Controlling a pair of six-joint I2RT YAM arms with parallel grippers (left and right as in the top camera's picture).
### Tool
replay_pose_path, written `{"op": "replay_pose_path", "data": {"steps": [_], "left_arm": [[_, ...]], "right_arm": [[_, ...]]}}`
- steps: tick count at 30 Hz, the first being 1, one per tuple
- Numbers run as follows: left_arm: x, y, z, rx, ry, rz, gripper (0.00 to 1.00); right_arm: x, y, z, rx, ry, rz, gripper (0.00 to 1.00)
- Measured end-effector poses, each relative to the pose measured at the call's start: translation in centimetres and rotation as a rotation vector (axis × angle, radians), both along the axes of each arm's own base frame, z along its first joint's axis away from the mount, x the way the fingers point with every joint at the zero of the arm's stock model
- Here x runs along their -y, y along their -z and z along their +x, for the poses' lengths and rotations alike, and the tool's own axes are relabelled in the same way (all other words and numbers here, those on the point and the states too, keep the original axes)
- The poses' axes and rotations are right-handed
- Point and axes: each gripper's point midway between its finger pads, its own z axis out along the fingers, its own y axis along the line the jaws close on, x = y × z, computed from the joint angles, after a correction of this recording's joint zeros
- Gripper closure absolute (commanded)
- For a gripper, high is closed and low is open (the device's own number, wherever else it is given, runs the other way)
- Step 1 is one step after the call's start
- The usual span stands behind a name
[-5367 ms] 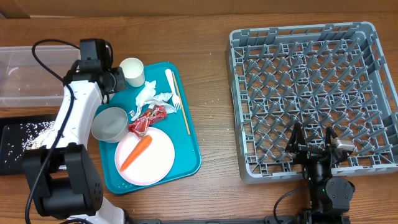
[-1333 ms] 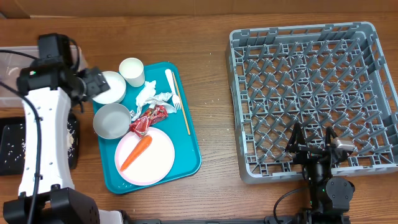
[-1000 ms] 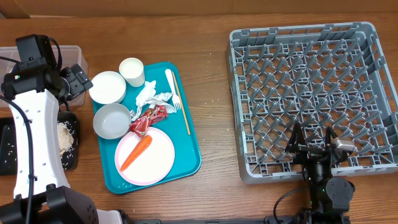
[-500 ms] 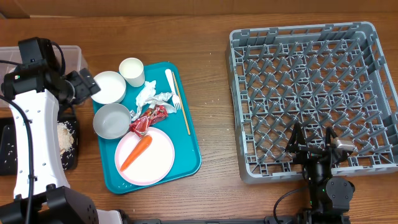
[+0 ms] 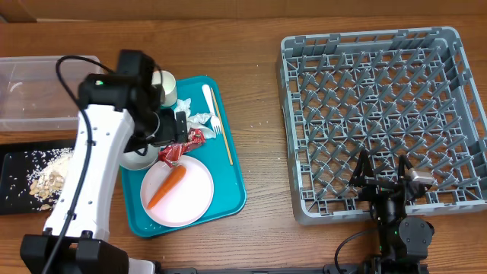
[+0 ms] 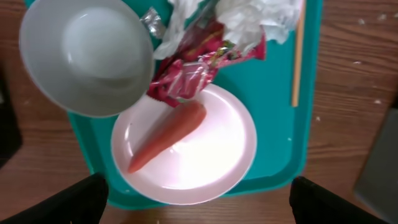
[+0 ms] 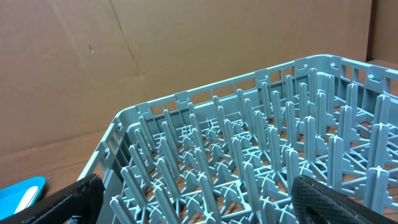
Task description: Sort waste into correct bins and load items into the dishwasher rack
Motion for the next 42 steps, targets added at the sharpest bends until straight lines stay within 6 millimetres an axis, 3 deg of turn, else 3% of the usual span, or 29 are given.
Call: {"op": "replay_pose_path", "data": {"steps": [3,6,13,26,35,42], "left_arm": [[-1.1,0.6,-0.4,-0.017,-0.051,0.066,0.0],[-1.7,2.8,-1.7,-0.08,-0.081,0.1,0.0],[-1.2,7.2,-3.5,-0.151,-0.095,0.07,0.0],[-1.2,8.4,-2.6,-0.107,-0.094,0.074,0.0],[-1.0,12.1,-4.0,-0.127,-0.086,0.068,0.0],[-0.6,14.0,-3.8,-0.093,-0.085,0.038,0.0]], "right_arm": [[0.0,0.0,0.0,0.0,0.0,0.0,0.0],[0.0,0.0,0.0,0.0,0.0,0.0,0.0],[0.0,0.0,0.0,0.0,0.0,0.0,0.0],[0.0,0.0,0.0,0.0,0.0,0.0,0.0],[0.0,0.0,0.0,0.0,0.0,0.0,0.0],[0.0,0.0,0.0,0.0,0.0,0.0,0.0]]}}
